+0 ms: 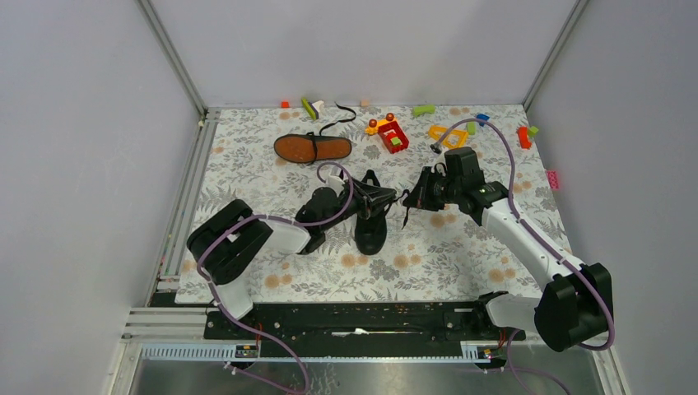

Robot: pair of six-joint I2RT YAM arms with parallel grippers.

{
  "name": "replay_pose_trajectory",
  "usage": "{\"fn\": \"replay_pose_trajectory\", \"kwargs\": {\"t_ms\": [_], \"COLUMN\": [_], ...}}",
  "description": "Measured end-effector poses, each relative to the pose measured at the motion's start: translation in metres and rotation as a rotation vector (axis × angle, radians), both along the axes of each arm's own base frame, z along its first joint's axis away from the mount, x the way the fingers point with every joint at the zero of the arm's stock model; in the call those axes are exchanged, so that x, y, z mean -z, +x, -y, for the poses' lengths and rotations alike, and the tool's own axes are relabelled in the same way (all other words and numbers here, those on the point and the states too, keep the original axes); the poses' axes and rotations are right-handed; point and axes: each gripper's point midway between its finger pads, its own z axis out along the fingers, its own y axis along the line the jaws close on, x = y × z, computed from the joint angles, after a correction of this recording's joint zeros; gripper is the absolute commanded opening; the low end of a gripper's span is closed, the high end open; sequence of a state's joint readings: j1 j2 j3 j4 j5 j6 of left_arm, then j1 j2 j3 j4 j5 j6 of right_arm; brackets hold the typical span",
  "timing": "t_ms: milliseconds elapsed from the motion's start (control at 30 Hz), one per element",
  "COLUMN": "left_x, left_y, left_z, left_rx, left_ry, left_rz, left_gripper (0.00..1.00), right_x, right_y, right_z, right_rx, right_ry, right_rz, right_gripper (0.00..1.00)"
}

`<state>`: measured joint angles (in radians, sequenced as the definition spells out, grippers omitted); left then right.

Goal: Tie the shoes

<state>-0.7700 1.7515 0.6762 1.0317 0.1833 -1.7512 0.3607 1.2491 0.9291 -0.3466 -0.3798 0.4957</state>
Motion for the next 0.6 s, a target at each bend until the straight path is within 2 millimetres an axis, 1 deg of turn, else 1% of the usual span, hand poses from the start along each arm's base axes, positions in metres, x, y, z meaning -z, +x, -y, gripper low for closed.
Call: {"fn": "replay_pose_trajectory", "kwargs": {"t_ms": [67,133,333,433,467,600], "left_x": [-0.002,0.002,0.037,0.048,0.052,0.068], "left_y": [-0.002,-0.004,-0.018,-0.022,-0.023,-0.023], "left_z": [0.001,0.002,-0.016,-0.025,-0.027,-0.036], "left_rx": [0.004,0.008,0.012,0.014,0.02,0.048], "left_ry": [-0.003,0.017,0.224,0.335,0.372,0.55], "left_rz": [0.01,0.017,0.023,0.053,0.063,0.107], "left_gripper": [0.29,0.3,0.25,0.25,0.26,0.37], "right_x": [0.0,0.0,-0.001,-0.002,-0.003,-0.003], "right_y": [0.001,0.001,0.0,-0.002,-0.003,-0.006], "right_z": [0.001,0.001,0.001,-0.002,-0.003,-0.004], "right_rx": [0.003,0.002,0.0,-0.017,-0.022,-0.037], "right_ry": [0.0,0.002,0.006,0.022,0.026,0.034], "right_rz": [0.0,-0.001,-0.001,-0.006,-0.008,-0.013], "right_gripper": [0.03,0.03,0.03,0.03,0.04,0.06]}}
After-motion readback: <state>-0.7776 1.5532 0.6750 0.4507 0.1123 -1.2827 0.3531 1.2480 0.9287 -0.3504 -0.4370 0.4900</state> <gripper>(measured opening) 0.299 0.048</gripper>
